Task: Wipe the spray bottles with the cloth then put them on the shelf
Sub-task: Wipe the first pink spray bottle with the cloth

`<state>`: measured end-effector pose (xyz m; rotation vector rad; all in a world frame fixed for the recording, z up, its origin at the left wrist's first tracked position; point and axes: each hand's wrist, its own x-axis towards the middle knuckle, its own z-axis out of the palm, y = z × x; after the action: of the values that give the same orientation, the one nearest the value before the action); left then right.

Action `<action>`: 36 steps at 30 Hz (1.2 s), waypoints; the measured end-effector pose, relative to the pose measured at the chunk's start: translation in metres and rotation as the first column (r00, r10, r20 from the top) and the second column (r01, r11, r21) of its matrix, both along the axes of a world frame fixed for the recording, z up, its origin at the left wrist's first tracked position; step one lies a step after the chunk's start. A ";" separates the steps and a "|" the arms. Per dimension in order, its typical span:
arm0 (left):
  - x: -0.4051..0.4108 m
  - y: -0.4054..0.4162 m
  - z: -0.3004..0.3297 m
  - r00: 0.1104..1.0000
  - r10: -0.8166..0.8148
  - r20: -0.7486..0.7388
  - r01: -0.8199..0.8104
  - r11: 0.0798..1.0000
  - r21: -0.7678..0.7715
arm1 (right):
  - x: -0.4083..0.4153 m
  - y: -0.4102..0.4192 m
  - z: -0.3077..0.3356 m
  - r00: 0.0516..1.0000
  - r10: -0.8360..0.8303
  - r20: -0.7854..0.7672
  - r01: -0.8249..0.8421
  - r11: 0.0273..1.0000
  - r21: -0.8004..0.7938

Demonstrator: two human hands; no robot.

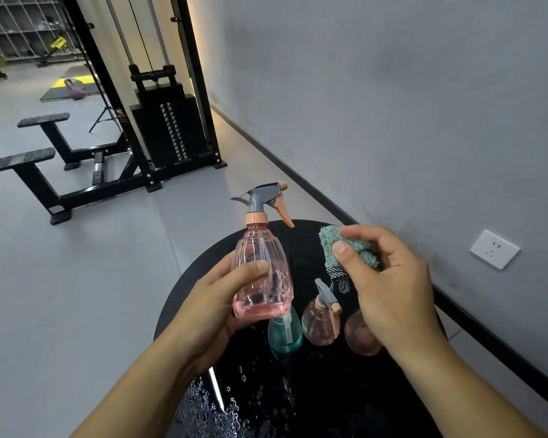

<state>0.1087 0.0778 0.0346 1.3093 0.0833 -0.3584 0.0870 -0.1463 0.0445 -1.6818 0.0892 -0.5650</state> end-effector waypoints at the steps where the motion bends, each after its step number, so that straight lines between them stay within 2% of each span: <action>1: 0.000 -0.001 0.001 1.000 0.005 -0.005 -0.005 1.000 -0.008 | 0.000 0.000 -0.001 1.000 -0.003 0.001 0.003 1.000 -0.004; 7: -0.002 -0.002 0.003 0.999 0.027 -0.018 -0.027 1.000 0.004 | 0.002 -0.003 0.000 1.000 -0.010 0.001 0.010 1.000 -0.012; 20: -0.017 -0.007 0.000 0.988 -0.154 -0.022 0.155 0.985 0.081 | 0.008 -0.002 0.012 0.995 -0.060 0.084 0.062 0.998 -0.022; 24: -0.021 -0.008 -0.001 0.969 -0.246 0.008 0.243 0.961 0.129 | 0.013 -0.002 0.014 0.989 -0.090 0.121 0.104 0.987 -0.121; 29: -0.024 -0.008 0.005 0.952 -0.302 0.055 0.285 0.936 0.205 | 0.020 -0.002 0.005 0.993 -0.094 0.069 0.112 0.938 -0.327; 32: -0.024 -0.008 0.010 0.946 -0.312 0.085 0.282 0.924 0.260 | 0.019 0.005 0.006 0.998 -0.057 0.025 0.062 0.926 -0.373; 36: -0.024 -0.010 0.013 0.947 -0.309 0.086 0.274 0.918 0.287 | 0.012 0.015 0.007 0.997 0.074 -0.010 -0.071 0.908 -0.414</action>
<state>0.0844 0.0682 0.0479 1.6204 -0.1822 -0.5293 0.0993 -0.1315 0.0517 -2.0874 -0.1063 -0.5587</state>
